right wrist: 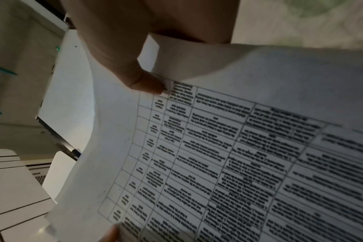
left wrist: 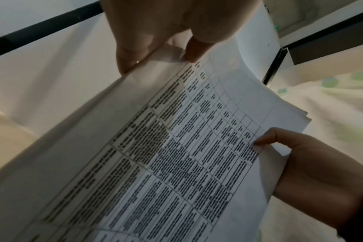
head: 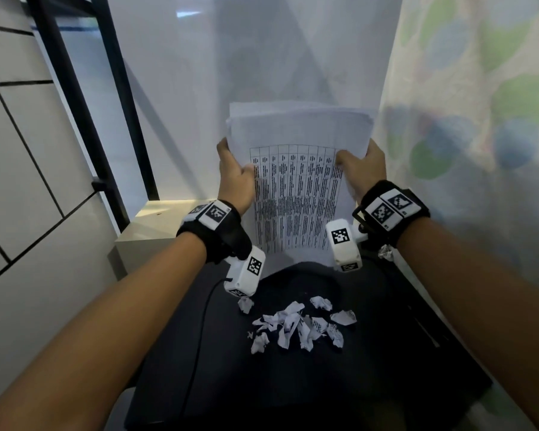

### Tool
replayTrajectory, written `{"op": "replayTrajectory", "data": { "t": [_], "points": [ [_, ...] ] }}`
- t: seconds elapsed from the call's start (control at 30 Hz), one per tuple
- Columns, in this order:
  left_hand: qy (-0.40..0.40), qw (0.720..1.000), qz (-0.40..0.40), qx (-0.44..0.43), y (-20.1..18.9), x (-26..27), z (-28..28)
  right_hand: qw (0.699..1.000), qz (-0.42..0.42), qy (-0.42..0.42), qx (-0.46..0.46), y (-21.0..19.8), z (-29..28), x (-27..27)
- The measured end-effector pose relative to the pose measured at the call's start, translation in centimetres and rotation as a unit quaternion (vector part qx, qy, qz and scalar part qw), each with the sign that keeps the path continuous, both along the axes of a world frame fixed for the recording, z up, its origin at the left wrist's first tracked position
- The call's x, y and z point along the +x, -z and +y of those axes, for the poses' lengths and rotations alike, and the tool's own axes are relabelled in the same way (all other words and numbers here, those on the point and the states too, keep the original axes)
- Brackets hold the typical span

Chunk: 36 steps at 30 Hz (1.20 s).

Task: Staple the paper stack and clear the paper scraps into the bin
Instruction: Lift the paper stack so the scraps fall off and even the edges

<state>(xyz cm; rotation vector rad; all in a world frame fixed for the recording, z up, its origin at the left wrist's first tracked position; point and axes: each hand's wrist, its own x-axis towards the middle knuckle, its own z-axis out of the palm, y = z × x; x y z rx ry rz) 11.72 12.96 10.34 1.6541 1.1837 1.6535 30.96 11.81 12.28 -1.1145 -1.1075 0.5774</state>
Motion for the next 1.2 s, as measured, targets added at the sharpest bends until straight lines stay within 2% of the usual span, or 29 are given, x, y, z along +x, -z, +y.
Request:
{"op": "replayTrajectory", "data": {
  "t": [0.13, 0.3, 0.37, 0.47, 0.57, 0.73, 0.83, 0.93, 1.03, 1.07, 1.13, 1.2],
  "points": [
    [-0.025, 0.997, 0.038, 0.067, -0.1, 0.1, -0.6, 1.000, -0.011, 0.007, -0.027, 0.1, -0.3, 0.4],
    [-0.046, 0.980, 0.169, 0.093, -2.4, 0.7, -1.4, 0.998, 0.005, 0.017, -0.055, -0.2, 0.1, 0.6],
    [-0.084, 0.960, 0.252, 0.088, -3.1, 0.9, -1.5, 0.997, 0.009, 0.004, -0.075, -0.2, 0.1, 0.8],
    [-0.153, 0.910, 0.382, 0.040, -3.7, 1.0, -1.6, 0.994, -0.001, -0.016, -0.104, 0.4, -0.2, 1.0],
    [-0.183, 0.888, 0.420, 0.047, -4.1, 1.0, -1.3, 0.994, -0.006, -0.022, -0.110, 0.8, -0.1, 0.9],
    [-0.150, 0.852, 0.497, 0.071, -4.3, 1.0, -0.9, 0.992, 0.008, -0.029, -0.123, 1.0, 0.6, 1.5],
    [-0.140, 0.858, 0.491, 0.062, -4.7, 0.7, -0.3, 0.989, 0.006, -0.045, -0.138, 1.0, 0.2, 1.5],
    [-0.126, 0.879, 0.459, 0.039, -4.9, 0.6, 0.0, 0.988, 0.010, -0.059, -0.143, 0.6, -0.6, 1.1],
    [-0.159, 0.926, 0.341, 0.029, -4.1, -0.1, 0.0, 0.989, 0.026, -0.064, -0.127, 0.7, -0.9, 1.1],
    [-0.141, 0.948, 0.286, 0.013, -3.6, -0.4, 0.1, 0.990, 0.031, -0.065, -0.122, 0.8, -1.0, 1.2],
    [-0.054, 0.982, 0.177, -0.040, -2.5, -0.9, 0.3, 0.991, 0.040, -0.064, -0.110, 0.7, -1.2, 1.1],
    [-0.008, 0.992, 0.103, -0.067, -1.9, -1.1, 0.2, 0.993, 0.039, -0.071, -0.091, 0.5, -1.3, 1.1]
  ]
}}
